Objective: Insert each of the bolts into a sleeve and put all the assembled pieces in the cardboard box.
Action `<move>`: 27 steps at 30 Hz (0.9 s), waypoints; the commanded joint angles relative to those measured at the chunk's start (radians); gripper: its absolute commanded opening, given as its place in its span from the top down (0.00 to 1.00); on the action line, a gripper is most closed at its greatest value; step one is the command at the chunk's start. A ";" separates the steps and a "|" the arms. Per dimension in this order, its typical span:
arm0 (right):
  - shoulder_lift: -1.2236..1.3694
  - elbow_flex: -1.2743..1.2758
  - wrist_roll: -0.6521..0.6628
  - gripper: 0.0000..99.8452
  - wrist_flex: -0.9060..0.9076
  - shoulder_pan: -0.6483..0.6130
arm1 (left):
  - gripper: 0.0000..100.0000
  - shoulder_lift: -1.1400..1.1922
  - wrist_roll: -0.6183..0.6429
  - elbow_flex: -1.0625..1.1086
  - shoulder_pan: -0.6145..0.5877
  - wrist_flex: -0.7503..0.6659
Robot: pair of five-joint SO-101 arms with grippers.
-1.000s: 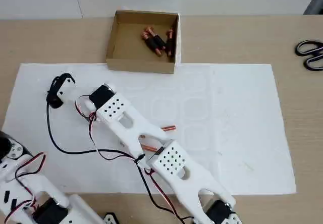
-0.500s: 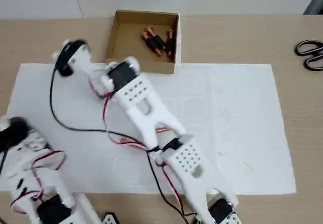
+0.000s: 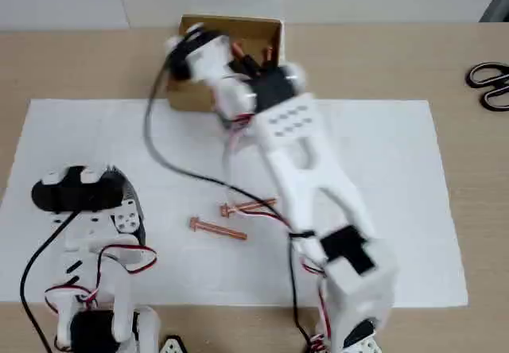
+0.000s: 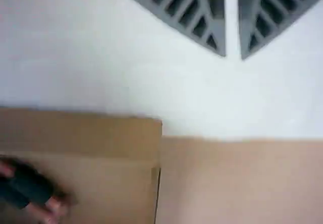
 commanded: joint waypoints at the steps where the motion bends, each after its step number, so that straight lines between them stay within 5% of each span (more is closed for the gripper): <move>1: -0.229 0.106 -0.023 0.99 -0.001 0.088 | 0.99 -0.012 0.005 -0.105 0.008 0.002; 6: -0.432 0.365 -0.029 0.99 -0.093 0.159 | 0.99 0.021 0.020 -0.116 0.066 -0.003; 11: -0.661 0.640 -0.071 0.99 -0.255 0.177 | 0.99 0.118 0.178 -0.124 0.130 -0.032; 20: -1.053 1.241 -0.069 0.99 -0.481 0.177 | 0.99 0.463 0.196 -0.216 0.144 -0.155; 27: -1.377 1.571 -0.069 0.99 -0.685 0.177 | 0.99 0.905 0.275 -0.645 0.172 0.064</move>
